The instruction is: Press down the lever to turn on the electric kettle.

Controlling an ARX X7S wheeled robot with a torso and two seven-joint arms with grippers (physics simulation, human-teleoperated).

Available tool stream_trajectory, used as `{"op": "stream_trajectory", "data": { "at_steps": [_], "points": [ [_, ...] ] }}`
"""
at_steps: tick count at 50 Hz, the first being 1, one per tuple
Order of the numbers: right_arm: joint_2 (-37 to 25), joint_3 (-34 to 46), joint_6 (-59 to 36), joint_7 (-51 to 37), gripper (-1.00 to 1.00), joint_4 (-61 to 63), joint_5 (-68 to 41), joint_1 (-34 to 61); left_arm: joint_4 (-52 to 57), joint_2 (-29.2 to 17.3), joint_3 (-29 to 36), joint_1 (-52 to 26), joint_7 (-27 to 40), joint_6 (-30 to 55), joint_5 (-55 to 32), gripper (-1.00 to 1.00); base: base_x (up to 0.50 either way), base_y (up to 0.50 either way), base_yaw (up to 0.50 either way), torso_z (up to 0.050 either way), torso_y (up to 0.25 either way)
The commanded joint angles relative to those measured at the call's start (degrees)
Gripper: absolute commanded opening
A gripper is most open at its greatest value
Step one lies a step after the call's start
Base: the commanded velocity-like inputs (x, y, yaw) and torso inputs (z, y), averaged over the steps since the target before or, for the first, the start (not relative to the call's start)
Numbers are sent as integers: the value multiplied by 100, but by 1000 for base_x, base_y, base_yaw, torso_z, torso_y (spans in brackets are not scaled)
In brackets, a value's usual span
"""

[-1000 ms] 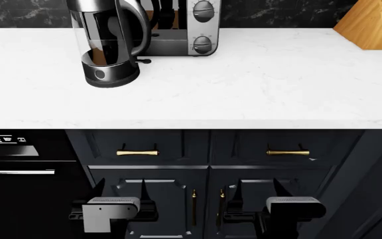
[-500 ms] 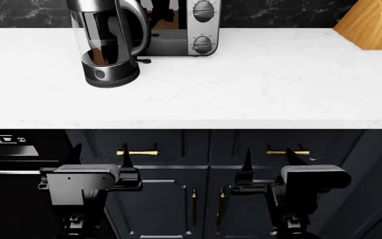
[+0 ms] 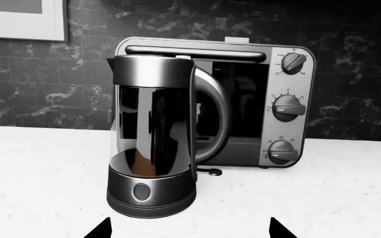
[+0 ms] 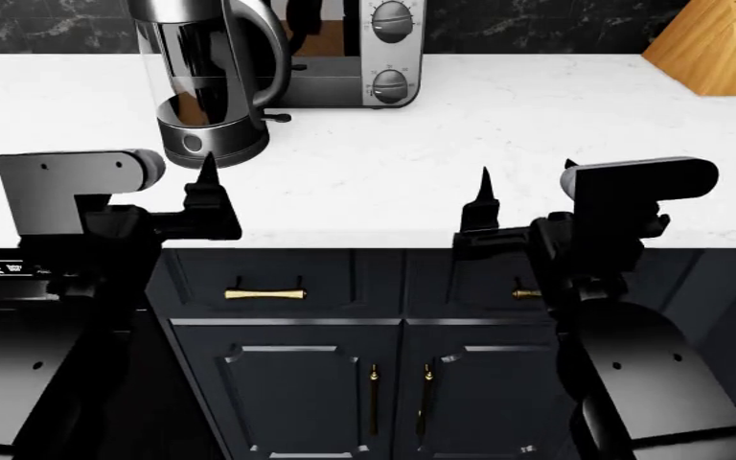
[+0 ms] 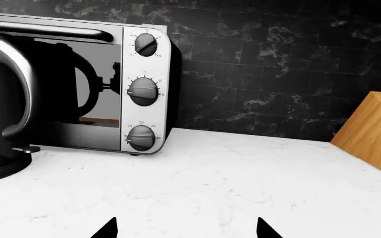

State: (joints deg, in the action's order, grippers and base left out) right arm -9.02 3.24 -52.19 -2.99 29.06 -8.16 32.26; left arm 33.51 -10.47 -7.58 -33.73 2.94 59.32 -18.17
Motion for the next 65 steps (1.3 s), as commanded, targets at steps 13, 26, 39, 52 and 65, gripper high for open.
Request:
{"op": "stream_trajectory", "data": {
  "at_steps": [13,26,39,52,65],
  "points": [
    [-70,74,-835,54,100,-401,-209,1086,-456,-236,-180,-1099,-80,738,-319,100,0,0,0,0,0],
    [-52,-23,-725,26,100,-420,-297,962,-384,-244,-193,-890,-44,596,-323,100,0,0,0,0,0],
    [-116,97,-606,-27,100,-549,-254,967,-481,-269,-108,-892,-10,549,-316,100,0,4,0,0,0],
    [-119,84,-624,-65,100,-617,-308,987,-589,-303,-18,-919,35,447,-278,100,0,418,0,0,0],
    [-110,34,-823,-77,100,-607,-432,1018,-544,-342,9,-879,63,451,-306,100,69,388,0,0,0]
  ]
}}
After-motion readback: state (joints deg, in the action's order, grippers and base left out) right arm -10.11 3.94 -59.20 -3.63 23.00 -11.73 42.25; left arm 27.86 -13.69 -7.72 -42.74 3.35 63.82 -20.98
